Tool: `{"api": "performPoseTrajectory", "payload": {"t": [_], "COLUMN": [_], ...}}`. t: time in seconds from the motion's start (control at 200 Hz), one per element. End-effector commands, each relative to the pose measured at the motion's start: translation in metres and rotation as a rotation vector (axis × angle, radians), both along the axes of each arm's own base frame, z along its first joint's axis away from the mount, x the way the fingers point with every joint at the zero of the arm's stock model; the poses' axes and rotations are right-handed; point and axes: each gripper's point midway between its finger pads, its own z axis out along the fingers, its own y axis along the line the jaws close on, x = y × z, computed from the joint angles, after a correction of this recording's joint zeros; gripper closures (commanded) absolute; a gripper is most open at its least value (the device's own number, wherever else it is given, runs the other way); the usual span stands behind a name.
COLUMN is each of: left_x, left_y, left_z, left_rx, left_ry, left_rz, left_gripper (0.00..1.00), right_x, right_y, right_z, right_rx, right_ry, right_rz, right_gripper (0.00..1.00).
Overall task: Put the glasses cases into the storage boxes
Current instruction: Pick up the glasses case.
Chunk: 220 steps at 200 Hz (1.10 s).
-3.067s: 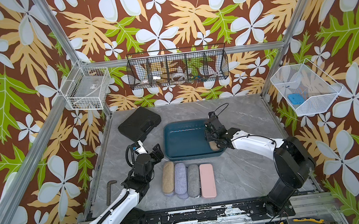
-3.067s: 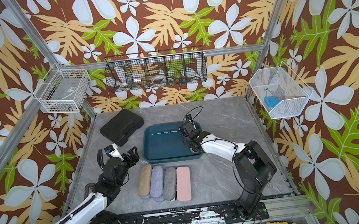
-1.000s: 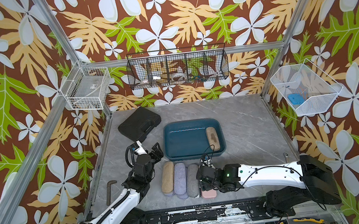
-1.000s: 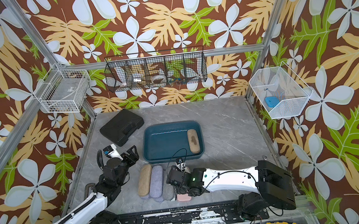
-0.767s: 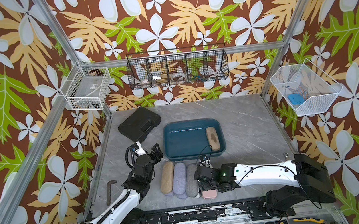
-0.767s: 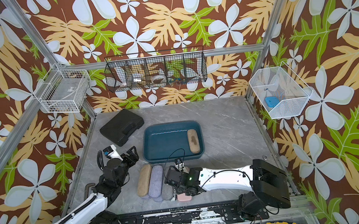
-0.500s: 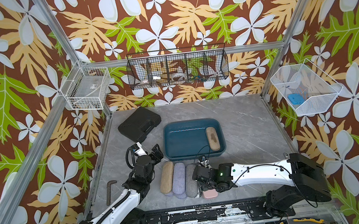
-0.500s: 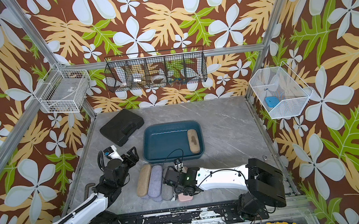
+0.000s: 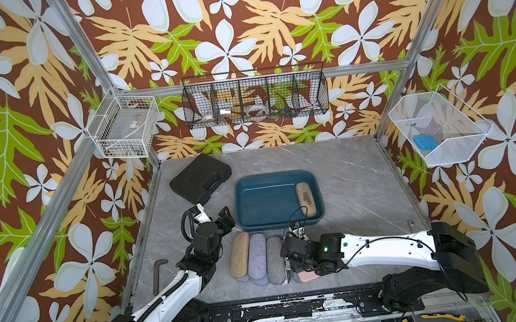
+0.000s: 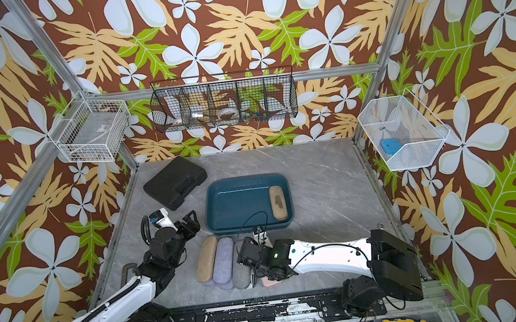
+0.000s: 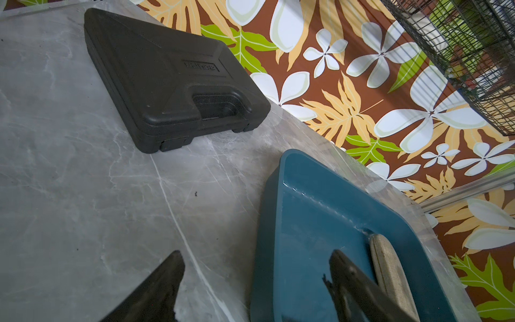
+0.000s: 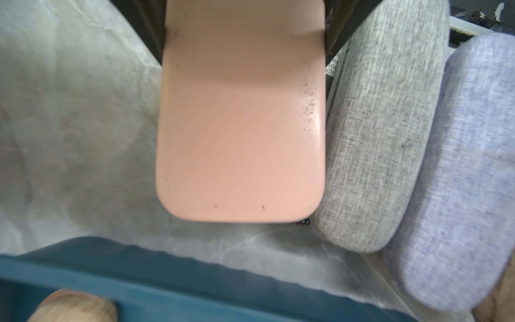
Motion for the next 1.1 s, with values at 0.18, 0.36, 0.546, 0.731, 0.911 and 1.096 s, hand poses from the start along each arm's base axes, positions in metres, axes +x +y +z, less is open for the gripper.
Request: {"api": "performPoseTrajectory", "payload": {"t": [0.18, 0.36, 0.546, 0.731, 0.911, 1.096], "left_x": [0.002, 0.002, 0.006, 0.009, 0.011, 0.012], "left_y": [0.005, 0.006, 0.002, 0.000, 0.000, 0.001], "left_z": [0.007, 0.006, 0.008, 0.009, 0.009, 0.008], "left_rx": [0.029, 0.035, 0.029, 0.024, 0.022, 0.033], "left_ry": [-0.022, -0.019, -0.018, -0.018, -0.015, -0.010], "left_rz": [0.022, 0.030, 0.017, 0.015, 0.018, 0.023], "left_gripper": [0.17, 0.17, 0.17, 0.17, 0.17, 0.17], "right_x": [0.019, 0.052, 0.104, 0.149, 0.187, 0.214], "right_y": [-0.014, -0.015, -0.008, 0.001, 0.002, 0.001], "right_z": [0.043, 0.071, 0.090, 0.096, 0.093, 0.075], "right_rx": [-0.039, -0.014, 0.009, -0.001, 0.021, -0.009], "right_ry": [-0.116, -0.210, -0.314, -0.377, -0.382, -0.353], "right_rz": [-0.010, -0.024, -0.040, -0.059, -0.084, -0.079], "right_gripper": [0.39, 0.39, 0.38, 0.37, 0.37, 0.37]}}
